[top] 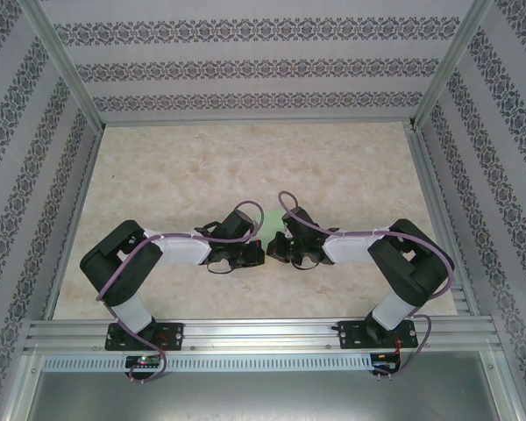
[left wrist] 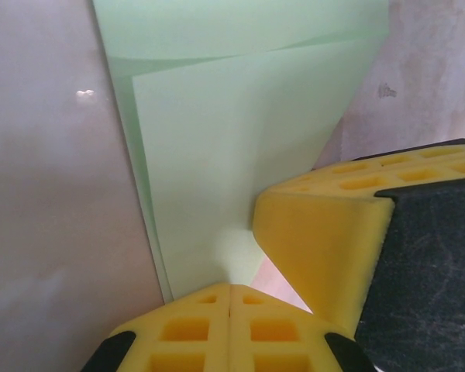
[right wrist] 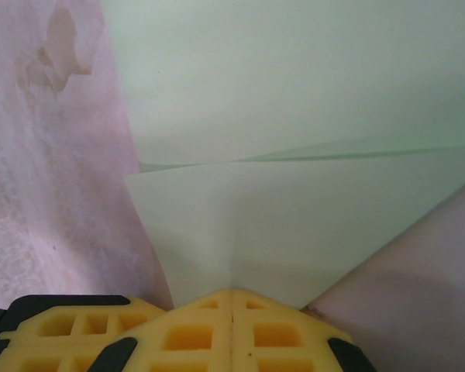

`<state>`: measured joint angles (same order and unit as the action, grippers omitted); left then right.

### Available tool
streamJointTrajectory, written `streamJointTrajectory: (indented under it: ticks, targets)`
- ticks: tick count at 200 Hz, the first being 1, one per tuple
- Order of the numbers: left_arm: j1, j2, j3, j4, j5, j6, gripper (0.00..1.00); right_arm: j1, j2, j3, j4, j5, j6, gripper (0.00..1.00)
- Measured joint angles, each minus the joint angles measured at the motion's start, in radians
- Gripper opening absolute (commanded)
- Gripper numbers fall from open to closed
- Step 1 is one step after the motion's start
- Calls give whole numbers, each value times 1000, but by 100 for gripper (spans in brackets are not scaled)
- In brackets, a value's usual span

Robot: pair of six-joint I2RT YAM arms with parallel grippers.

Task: Fold a paper plane with a square sheet of paper (pick it up from the middle)
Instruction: Fold the paper at the center of the table.

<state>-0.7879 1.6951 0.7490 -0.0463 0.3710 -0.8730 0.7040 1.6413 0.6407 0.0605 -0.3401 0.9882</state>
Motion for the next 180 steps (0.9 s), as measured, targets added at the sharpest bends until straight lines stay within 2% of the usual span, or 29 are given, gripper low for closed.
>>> streamJointTrajectory:
  ticks: [96, 140, 163, 180]
  targets:
    - [0, 3, 0, 2, -10, -1, 0, -235, 9, 5, -23, -85, -175, 0]
    - [0, 3, 1, 2, -9, -1, 0, -235, -64, 15, -88, -14, -241, 0]
    - [0, 4, 6, -3, -9, 0, 0, -194, -138, 14, -85, 17, -253, 0]
    - [0, 6, 12, -13, -9, 0, 0, -154, -137, 14, -67, 19, -248, 0]
